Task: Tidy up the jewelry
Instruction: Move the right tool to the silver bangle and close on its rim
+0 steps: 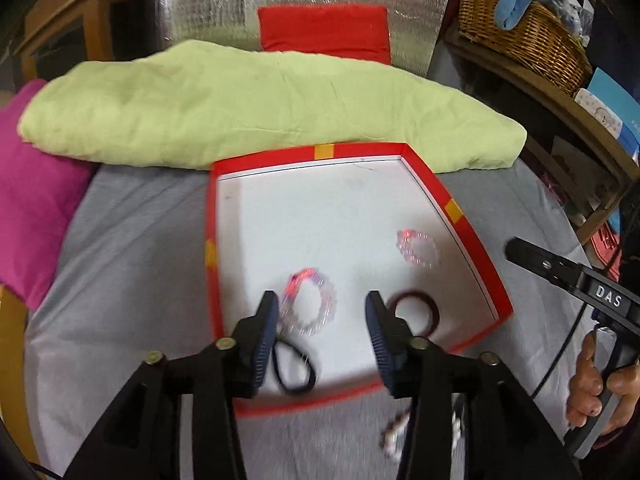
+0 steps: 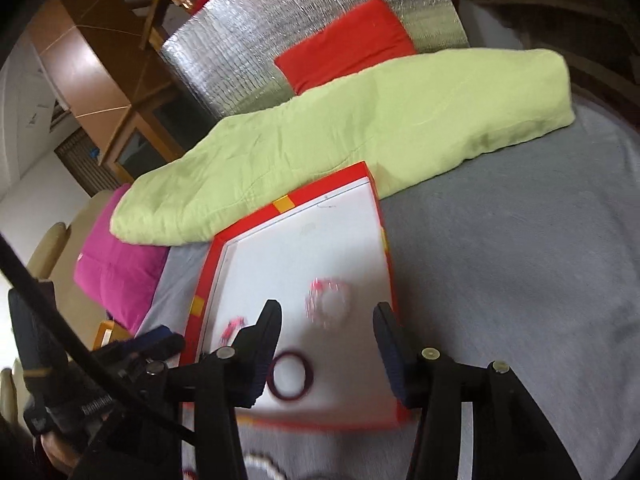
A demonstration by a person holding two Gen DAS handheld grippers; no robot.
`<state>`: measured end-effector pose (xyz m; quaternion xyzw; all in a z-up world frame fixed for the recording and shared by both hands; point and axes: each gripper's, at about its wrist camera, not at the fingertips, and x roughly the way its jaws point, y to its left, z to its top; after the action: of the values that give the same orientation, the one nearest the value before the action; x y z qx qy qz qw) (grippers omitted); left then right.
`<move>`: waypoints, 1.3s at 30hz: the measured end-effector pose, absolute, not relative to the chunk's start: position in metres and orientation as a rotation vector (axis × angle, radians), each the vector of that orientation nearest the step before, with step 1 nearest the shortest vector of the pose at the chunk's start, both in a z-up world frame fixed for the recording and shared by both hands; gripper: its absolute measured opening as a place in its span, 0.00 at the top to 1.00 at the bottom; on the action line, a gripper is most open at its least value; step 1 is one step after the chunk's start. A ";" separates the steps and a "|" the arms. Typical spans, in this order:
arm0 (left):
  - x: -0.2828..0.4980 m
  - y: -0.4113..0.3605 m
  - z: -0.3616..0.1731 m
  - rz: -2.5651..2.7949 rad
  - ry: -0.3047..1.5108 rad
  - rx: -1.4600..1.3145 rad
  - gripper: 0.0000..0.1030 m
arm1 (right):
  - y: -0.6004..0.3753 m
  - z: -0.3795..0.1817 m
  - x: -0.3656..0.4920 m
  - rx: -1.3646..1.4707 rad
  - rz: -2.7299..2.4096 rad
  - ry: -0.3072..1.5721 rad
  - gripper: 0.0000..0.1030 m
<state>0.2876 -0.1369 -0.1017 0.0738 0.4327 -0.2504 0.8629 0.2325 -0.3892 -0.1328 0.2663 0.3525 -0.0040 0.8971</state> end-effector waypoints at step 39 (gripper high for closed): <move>0.145 -0.033 -0.171 -0.418 1.100 -0.021 0.41 | -0.309 -0.190 0.118 0.200 0.035 0.926 0.26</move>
<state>0.1450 -0.0327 -0.1711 -0.0101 0.5188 -0.1971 0.8318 0.1181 -0.3094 -0.1899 0.0964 0.4457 0.0167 0.8898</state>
